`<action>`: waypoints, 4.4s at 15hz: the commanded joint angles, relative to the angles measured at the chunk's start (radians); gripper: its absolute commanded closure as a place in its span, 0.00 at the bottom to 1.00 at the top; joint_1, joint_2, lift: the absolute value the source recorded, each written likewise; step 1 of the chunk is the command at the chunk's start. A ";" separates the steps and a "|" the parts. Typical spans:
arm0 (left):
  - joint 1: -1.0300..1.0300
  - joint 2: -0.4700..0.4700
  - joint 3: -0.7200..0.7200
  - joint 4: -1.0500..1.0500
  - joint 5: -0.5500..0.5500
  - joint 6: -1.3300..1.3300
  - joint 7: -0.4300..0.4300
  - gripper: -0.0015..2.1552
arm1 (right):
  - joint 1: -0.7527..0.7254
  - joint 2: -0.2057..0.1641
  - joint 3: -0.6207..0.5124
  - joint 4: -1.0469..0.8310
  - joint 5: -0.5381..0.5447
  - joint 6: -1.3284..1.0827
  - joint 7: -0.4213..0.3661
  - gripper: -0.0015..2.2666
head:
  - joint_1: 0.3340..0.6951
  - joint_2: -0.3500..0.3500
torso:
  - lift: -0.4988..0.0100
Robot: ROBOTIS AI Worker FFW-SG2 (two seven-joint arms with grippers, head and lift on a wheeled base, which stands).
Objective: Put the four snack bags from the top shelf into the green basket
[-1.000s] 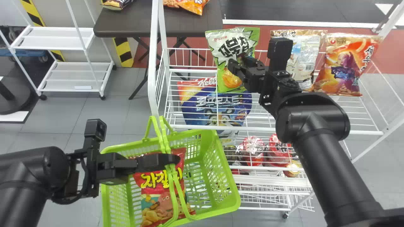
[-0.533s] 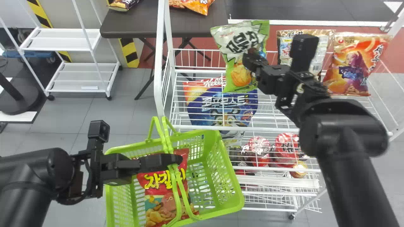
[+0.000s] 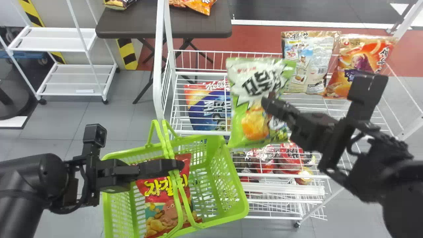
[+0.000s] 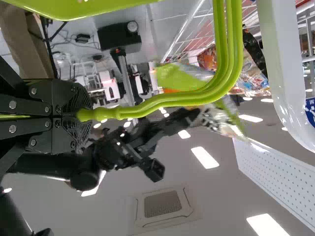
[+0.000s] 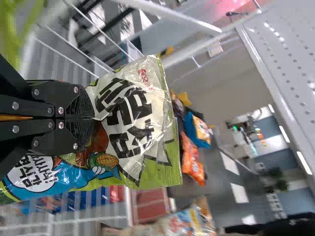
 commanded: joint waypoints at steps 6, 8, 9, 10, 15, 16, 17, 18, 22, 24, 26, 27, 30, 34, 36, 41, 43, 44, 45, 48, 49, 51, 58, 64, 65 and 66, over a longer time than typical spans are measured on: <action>-0.002 -0.001 -0.001 0.002 0.000 0.000 -0.011 1.00 | 0.053 -0.017 0.154 0.024 -0.038 0.252 -0.001 1.00 | 1.00 0.62 | 0.98; -0.002 -0.001 -0.002 0.000 0.000 0.000 -0.011 1.00 | 0.018 -0.021 0.229 0.145 0.004 0.169 -0.001 1.00 | 1.00 0.67 | 0.98; -0.002 -0.001 -0.002 0.002 0.000 0.000 -0.011 1.00 | 0.006 -0.021 0.260 0.188 0.036 0.129 -0.002 1.00 | 1.00 0.69 | 0.98; 0.000 -0.001 -0.001 0.002 -0.002 0.000 -0.011 1.00 | -0.002 -0.021 0.277 0.207 0.067 0.126 -0.004 0.94 | 1.00 0.73 | 0.98; 0.003 0.001 0.004 0.003 0.002 0.000 -0.011 1.00 | 0.013 -0.037 0.249 0.133 0.122 0.154 -0.002 0.00 | 1.00 0.74 | 0.98; 0.003 0.001 0.002 0.003 0.002 0.000 -0.011 1.00 | 0.021 -0.037 0.231 0.109 0.117 0.147 -0.001 0.02 | 1.00 0.73 | 0.98; 0.003 0.001 0.002 0.003 0.002 0.000 -0.011 1.00 | 0.032 -0.037 0.197 0.069 0.111 0.132 0.003 0.03 | 1.00 0.71 | 0.98; 0.003 0.002 0.002 0.003 0.002 0.000 -0.011 1.00 | 0.041 -0.037 0.152 0.030 0.111 0.086 0.003 0.03 | 1.00 0.69 | 0.98; 0.003 0.002 0.002 0.002 0.002 0.000 -0.011 1.00 | -0.031 -0.037 -0.029 0.075 0.173 -0.150 -0.001 0.03 | 1.00 0.53 | 0.98; 0.001 0.002 -0.002 0.002 0.002 0.000 -0.011 1.00 | -0.115 -0.037 -0.072 0.211 0.240 -0.276 -0.001 0.03 | 1.00 0.39 | 0.98; 0.000 0.002 -0.008 0.002 0.000 0.000 -0.011 1.00 | -0.201 -0.037 -0.095 0.359 0.275 -0.356 -0.001 0.03 | 1.00 0.31 | 0.98; 0.000 0.001 -0.008 0.002 0.000 0.000 -0.011 1.00 | -0.247 -0.037 -0.105 0.443 0.297 -0.429 -0.001 0.03 | 1.00 0.28 | 0.98; 0.000 0.002 -0.008 0.003 -0.002 0.000 -0.011 1.00 | -0.396 -0.037 -0.111 0.696 0.352 -0.567 -0.001 0.03 | 1.00 0.23 | 0.98; 0.003 0.004 -0.007 0.003 -0.002 0.000 -0.011 1.00 | -0.557 -0.037 -0.108 0.983 0.406 -0.705 -0.017 0.03 | 1.00 0.22 | 0.98; 0.004 0.002 -0.007 0.003 -0.002 0.000 -0.011 1.00 | -0.609 -0.037 -0.093 1.070 0.432 -0.705 -0.020 0.03 | 1.00 0.22 | 0.98; 0.009 0.004 -0.004 0.003 -0.002 0.000 -0.011 1.00 | -0.631 -0.035 -0.070 1.093 0.449 -0.632 -0.004 0.93 | 1.00 0.26 | 0.98; 0.010 0.005 -0.001 0.003 -0.002 0.000 -0.011 1.00 | -0.619 -0.032 -0.070 1.078 0.447 -0.616 -0.017 1.00 | 1.00 0.26 | 0.98; 0.012 0.005 0.001 0.003 0.000 0.000 -0.011 1.00 | -0.606 -0.030 -0.072 1.060 0.446 -0.626 -0.019 1.00 | 1.00 0.26 | 0.98; 0.013 0.005 0.001 0.003 0.000 0.000 -0.011 1.00 | -0.594 -0.029 -0.073 1.030 0.438 -0.626 -0.020 1.00 | 1.00 0.26 | 0.98; 0.016 0.005 0.004 0.002 0.002 0.000 -0.011 1.00 | -0.540 -0.030 -0.079 0.922 0.400 -0.610 -0.017 1.00 | 1.00 0.26 | 0.98; 0.016 0.007 0.007 0.002 0.002 0.000 -0.011 1.00 | -0.514 -0.030 -0.082 0.866 0.375 -0.595 -0.016 1.00 | 1.00 0.26 | 0.98; 0.019 0.007 0.015 0.002 0.002 0.000 -0.011 1.00 | -0.435 -0.030 -0.088 0.685 0.306 -0.494 -0.011 1.00 | 1.00 0.26 | 0.98; 0.016 0.007 0.021 0.005 0.000 -0.006 -0.011 1.00 | -0.120 -0.035 -0.104 0.066 0.102 0.215 0.001 1.00 | 1.00 0.32 | 0.98; 0.009 0.004 0.016 0.006 -0.002 -0.006 -0.011 1.00 | -0.120 -0.035 -0.177 -0.143 -0.182 0.558 0.019 1.00 | 1.00 0.43 | 0.98; 0.009 0.004 0.015 0.005 -0.002 -0.006 -0.011 1.00 | -0.129 -0.035 -0.162 -0.143 -0.205 0.558 0.018 1.00 | 1.00 0.45 | 0.98; 0.009 0.002 0.012 0.005 -0.002 -0.006 -0.011 1.00 | -0.135 -0.035 -0.127 -0.143 -0.199 0.558 0.012 1.00 | 1.00 0.46 | 0.98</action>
